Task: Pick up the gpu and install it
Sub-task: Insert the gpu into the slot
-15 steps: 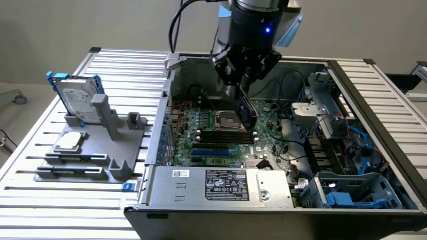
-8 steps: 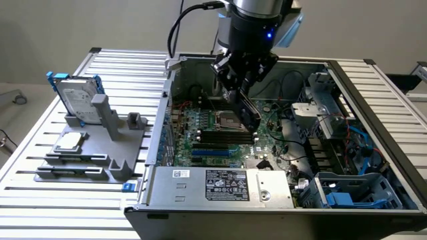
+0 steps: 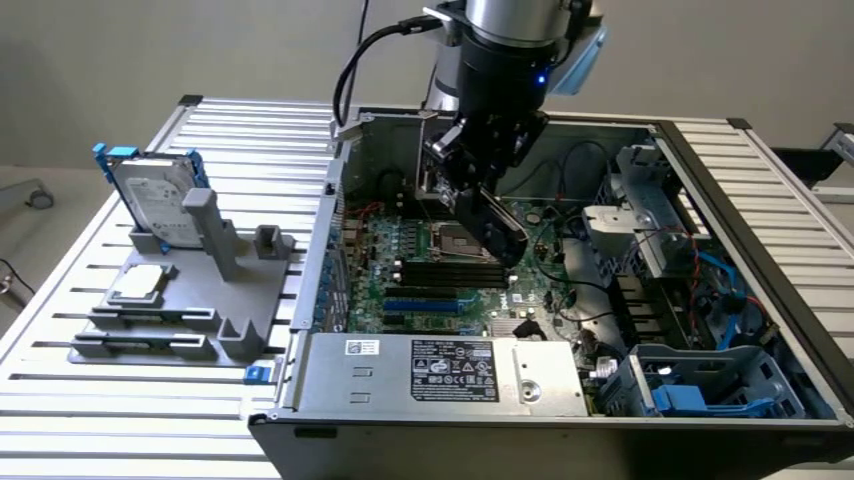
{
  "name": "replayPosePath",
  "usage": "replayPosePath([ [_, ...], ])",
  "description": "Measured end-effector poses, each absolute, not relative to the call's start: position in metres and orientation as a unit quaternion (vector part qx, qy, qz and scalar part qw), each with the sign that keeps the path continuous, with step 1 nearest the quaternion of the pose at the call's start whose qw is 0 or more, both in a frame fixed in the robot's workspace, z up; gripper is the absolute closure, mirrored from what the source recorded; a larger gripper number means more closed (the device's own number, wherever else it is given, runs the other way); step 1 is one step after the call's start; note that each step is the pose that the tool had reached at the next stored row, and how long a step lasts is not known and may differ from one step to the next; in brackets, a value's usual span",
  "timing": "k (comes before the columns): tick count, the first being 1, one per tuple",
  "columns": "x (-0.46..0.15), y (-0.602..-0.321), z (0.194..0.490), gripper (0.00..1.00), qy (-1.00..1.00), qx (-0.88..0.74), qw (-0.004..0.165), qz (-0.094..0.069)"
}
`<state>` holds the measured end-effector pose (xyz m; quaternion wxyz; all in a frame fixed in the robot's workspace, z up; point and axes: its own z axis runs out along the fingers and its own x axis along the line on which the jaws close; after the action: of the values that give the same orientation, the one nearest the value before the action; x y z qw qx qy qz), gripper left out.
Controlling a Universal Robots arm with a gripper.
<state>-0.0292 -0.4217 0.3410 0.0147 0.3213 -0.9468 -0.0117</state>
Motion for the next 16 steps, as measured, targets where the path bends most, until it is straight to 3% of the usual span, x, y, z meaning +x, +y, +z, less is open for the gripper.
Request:
replayPosePath([
  [8,-0.0291,-0.4217,0.3386,0.74,-0.921,0.388,0.011,-0.024],
  [16,-0.0292,-0.4217,0.3377,0.74,-0.89,0.454,0.012,-0.025],
])
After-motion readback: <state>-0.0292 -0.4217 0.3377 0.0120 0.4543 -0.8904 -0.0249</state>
